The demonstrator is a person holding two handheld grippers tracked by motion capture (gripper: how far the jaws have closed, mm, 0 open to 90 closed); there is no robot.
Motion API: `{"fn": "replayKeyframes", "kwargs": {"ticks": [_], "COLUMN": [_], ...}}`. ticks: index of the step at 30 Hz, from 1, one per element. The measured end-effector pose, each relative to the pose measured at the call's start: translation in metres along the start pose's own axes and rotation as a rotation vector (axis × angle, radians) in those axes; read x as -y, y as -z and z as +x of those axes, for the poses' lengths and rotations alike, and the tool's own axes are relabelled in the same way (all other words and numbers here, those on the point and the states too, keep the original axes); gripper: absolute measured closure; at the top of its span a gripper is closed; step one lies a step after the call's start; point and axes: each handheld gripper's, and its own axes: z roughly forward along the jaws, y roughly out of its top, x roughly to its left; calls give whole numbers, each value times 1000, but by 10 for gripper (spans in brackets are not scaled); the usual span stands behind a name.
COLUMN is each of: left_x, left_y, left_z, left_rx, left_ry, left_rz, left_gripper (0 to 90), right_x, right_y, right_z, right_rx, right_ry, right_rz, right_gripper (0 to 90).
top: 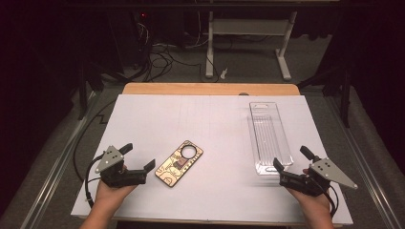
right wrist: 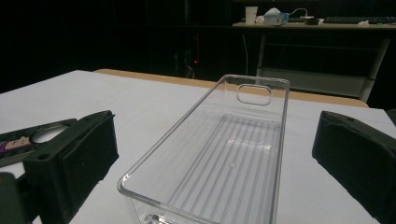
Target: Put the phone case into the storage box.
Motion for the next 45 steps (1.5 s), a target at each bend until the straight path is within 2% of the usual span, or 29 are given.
{"fn": "replayKeyframes", "kwargs": {"ticks": [11,16,24,30,34,38,45], "left_x": [0,1,1,2,2,0,-3], "left_y": [-1,-3,-5,-5,-6,-3,-1], "left_z": [2,3,6,7,8,10,14], "left_rx": [-4,-8,-22,-12,-20,3,-39], "left_ry": [5,2,3,15,17,77,76], "left_rz": [23,73,112,139,155,158,214], "left_gripper": [3,2,2,8,8,2,2], "right_x": [-1,-1,0,1,0,-1,-1], "right_y": [-1,-2,-3,-4,-2,-1,-1], "right_z": [0,1,0,0,-1,-2,-2], "right_rx": [1,-10,-6,-9,-7,-3,-3], "right_ry": [-2,6,1,0,0,-11,-11], "right_rz": [-6,-2,3,14,5,1,0], "right_gripper": [7,7,7,9,10,11,10]}}
